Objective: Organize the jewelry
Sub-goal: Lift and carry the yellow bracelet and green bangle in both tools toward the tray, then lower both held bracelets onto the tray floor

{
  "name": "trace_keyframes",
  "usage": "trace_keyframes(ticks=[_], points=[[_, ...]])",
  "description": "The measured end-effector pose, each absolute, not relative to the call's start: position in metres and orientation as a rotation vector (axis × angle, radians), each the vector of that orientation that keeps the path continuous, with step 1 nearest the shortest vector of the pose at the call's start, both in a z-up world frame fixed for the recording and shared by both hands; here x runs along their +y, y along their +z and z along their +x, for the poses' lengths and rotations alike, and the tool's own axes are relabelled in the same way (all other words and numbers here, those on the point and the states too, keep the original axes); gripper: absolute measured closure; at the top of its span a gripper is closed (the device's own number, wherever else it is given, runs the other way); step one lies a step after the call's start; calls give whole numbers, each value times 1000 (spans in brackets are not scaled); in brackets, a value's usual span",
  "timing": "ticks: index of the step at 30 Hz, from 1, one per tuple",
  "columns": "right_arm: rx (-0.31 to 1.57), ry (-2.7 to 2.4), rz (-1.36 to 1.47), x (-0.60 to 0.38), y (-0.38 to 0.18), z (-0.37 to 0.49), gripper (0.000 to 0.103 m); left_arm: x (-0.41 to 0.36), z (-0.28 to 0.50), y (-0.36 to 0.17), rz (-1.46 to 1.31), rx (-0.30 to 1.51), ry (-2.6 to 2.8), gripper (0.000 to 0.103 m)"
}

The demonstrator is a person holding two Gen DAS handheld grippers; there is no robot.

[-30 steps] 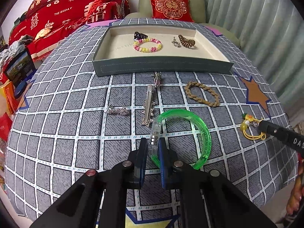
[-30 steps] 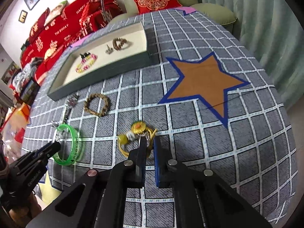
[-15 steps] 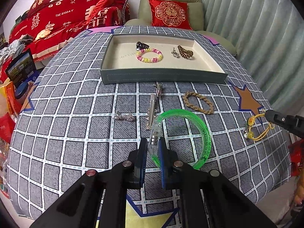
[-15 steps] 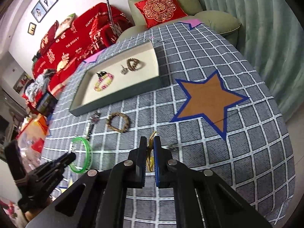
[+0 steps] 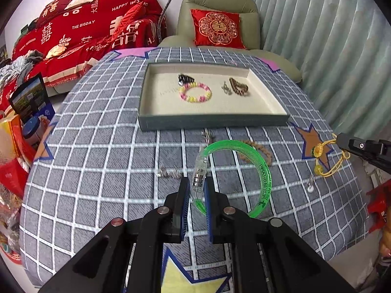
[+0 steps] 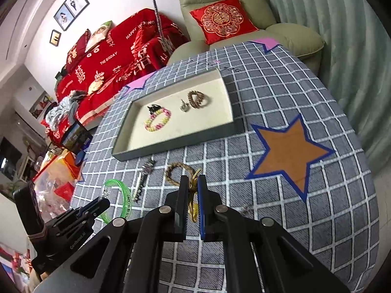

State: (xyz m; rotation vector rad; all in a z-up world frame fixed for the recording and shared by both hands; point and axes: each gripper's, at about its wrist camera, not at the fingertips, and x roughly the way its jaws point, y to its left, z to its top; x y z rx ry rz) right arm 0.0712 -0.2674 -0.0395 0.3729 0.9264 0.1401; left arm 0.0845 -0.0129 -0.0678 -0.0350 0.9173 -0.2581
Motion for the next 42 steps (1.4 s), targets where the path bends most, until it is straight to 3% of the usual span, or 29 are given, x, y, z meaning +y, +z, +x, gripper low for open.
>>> trace_keyframes(ticks=[21, 42], points=[[918, 253, 383, -245, -14, 196, 95, -7, 189, -15, -12, 854, -248, 82], [1029, 192, 437, -265, -108, 278, 96, -50, 288, -91, 32, 953, -215, 82]])
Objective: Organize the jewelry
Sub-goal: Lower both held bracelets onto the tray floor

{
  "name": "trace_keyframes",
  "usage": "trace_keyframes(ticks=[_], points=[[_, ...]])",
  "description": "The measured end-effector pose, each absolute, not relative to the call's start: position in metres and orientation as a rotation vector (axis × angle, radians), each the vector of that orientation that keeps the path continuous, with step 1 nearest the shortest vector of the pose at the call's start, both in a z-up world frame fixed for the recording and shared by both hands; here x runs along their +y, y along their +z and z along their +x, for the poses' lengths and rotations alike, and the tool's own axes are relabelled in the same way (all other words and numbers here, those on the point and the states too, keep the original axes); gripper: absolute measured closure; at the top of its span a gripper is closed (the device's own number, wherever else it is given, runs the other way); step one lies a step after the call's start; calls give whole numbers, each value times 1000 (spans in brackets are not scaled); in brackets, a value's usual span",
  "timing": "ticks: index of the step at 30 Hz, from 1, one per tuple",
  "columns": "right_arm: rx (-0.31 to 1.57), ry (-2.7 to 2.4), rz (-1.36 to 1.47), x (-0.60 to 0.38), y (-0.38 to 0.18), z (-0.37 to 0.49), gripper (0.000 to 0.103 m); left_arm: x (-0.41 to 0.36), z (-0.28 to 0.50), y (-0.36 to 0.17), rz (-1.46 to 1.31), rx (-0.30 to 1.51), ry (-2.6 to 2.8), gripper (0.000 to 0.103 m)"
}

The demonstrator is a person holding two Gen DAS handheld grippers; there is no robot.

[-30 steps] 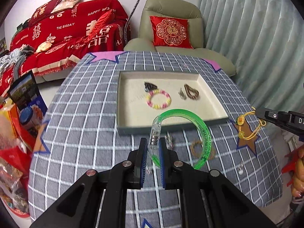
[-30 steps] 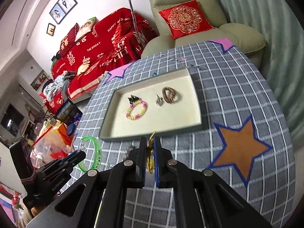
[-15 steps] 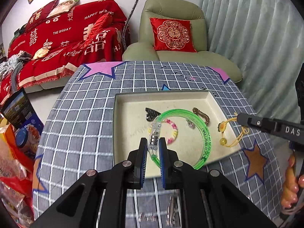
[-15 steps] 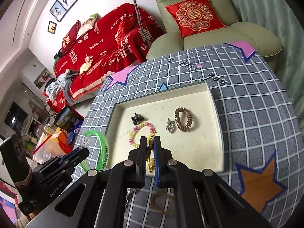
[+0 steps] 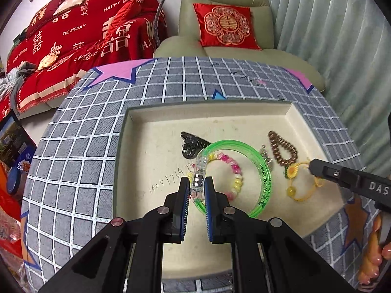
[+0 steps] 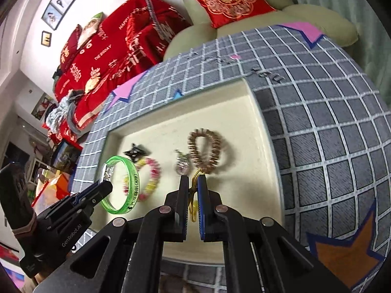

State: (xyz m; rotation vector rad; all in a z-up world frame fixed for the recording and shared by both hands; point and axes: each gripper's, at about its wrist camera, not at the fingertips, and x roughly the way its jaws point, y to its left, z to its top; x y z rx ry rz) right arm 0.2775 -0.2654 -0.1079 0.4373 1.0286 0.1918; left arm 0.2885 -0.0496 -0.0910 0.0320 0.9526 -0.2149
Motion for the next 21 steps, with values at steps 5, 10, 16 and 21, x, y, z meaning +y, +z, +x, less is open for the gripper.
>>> trace_keyframes(ticks=[5, 10, 16, 21], points=[[1037, 177, 398, -267, -117, 278, 96, -53, 292, -105, 59, 972, -197, 82], [1058, 168, 363, -266, -127, 278, 95, -56, 293, -114, 92, 980, -185, 82], [1071, 158, 327, -264, -134, 280, 95, -60, 292, -114, 114, 974, -175, 82], [1078, 151, 266, -256, -135, 279, 95, -68, 292, -115, 161, 964, -160, 82]])
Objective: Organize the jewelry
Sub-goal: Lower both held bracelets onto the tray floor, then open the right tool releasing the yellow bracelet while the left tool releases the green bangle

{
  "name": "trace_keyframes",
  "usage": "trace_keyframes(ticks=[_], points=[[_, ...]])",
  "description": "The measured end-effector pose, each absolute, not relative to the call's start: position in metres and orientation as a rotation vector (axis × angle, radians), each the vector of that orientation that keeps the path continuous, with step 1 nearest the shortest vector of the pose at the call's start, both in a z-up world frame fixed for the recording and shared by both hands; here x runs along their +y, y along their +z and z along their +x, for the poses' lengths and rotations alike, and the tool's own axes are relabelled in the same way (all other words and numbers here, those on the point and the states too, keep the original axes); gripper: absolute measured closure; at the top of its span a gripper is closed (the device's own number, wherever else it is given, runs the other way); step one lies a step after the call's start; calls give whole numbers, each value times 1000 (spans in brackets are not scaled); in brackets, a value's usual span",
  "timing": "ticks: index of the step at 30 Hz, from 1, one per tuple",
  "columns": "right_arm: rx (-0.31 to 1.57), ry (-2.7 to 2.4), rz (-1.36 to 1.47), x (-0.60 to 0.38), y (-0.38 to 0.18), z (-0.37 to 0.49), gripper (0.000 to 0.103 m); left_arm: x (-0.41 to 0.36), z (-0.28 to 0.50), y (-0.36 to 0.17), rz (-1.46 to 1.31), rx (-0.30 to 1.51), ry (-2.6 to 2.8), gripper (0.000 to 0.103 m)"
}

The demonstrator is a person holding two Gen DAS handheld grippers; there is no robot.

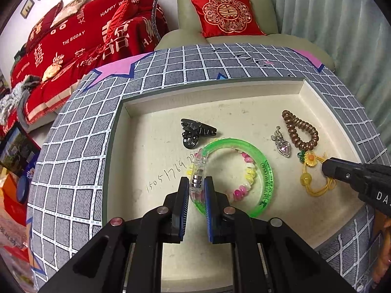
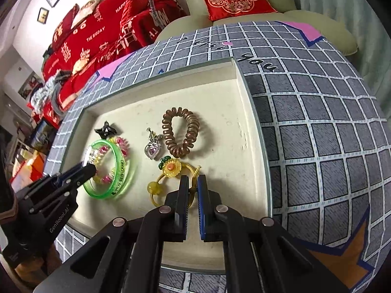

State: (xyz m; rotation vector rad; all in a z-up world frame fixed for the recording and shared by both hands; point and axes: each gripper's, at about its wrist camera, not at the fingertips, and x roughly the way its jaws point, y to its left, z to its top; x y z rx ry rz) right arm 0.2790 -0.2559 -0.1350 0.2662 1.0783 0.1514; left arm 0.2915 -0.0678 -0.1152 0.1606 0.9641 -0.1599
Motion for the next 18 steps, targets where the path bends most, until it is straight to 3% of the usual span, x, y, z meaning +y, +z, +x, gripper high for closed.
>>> trace_keyframes(ticks=[5, 8, 11, 13, 18], points=[[1081, 148, 241, -253, -136, 278, 93, -70, 292, -116, 171, 963, -154, 82], [1083, 159, 242, -251, -135, 279, 83, -71, 292, -116, 180, 960, -153, 82], [1083, 166, 216, -244, -132, 279, 66, -71, 291, -115, 191, 959, -142, 81], [1062, 162, 225, -242, -126, 277, 49, -70, 290, -113, 182, 956, -139, 81], [1000, 182, 293, -251, -104, 270, 41, -67, 287, -104, 169, 941, -146, 81]])
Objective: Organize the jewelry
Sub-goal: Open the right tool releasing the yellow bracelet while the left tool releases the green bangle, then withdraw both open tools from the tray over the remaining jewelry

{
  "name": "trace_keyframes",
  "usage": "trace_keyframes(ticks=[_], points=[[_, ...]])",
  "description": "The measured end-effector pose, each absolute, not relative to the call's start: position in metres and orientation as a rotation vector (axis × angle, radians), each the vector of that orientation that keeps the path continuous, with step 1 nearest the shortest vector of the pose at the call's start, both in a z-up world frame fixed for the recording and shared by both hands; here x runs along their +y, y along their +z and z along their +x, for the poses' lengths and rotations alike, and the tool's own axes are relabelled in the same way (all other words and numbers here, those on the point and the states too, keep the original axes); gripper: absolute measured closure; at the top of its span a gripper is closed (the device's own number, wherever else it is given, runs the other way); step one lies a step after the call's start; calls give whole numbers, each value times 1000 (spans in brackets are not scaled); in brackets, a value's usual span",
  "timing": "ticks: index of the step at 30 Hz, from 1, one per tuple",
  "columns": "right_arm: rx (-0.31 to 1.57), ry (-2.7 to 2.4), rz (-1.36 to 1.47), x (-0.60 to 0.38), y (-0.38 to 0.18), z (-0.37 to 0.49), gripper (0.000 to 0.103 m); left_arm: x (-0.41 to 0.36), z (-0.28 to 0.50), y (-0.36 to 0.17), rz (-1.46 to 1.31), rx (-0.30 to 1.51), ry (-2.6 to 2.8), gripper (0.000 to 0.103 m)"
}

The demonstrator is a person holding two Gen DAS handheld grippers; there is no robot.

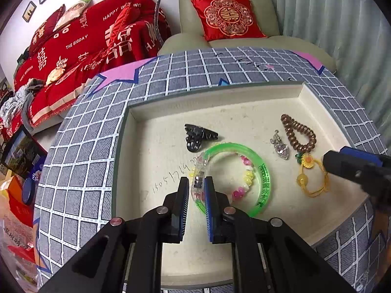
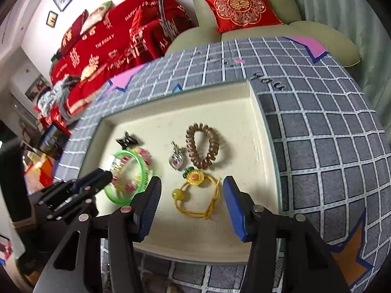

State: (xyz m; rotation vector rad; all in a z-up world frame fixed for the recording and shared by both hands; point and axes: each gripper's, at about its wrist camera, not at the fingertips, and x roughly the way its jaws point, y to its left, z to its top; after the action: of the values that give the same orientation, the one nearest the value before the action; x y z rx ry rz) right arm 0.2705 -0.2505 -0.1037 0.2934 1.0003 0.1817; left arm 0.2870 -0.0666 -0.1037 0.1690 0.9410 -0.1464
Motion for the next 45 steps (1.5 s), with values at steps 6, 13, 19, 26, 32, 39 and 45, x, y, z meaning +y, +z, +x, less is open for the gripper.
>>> trace_keyframes(ticks=[6, 13, 19, 26, 32, 39, 45], points=[[968, 163, 328, -261, -86, 258, 32, -61, 279, -92, 132, 893, -103, 0], [930, 153, 394, -276, -65, 234, 22, -52, 252, -64, 121, 849, -139, 0], [914, 162, 416, -279, -56, 205, 0, -36, 211, -53, 85, 848, -173, 0], [884, 157, 422, -279, -44, 168, 0, -15, 169, -49, 37, 862, -174, 0], [854, 144, 425, -278, -34, 140, 0, 11, 136, -52, 9, 876, -138, 0], [892, 154, 373, -267, -33, 117, 0, 35, 109, -65, 32, 886, -81, 0], [934, 174, 331, -254, -44, 97, 0, 48, 99, -82, 25, 922, -68, 0]])
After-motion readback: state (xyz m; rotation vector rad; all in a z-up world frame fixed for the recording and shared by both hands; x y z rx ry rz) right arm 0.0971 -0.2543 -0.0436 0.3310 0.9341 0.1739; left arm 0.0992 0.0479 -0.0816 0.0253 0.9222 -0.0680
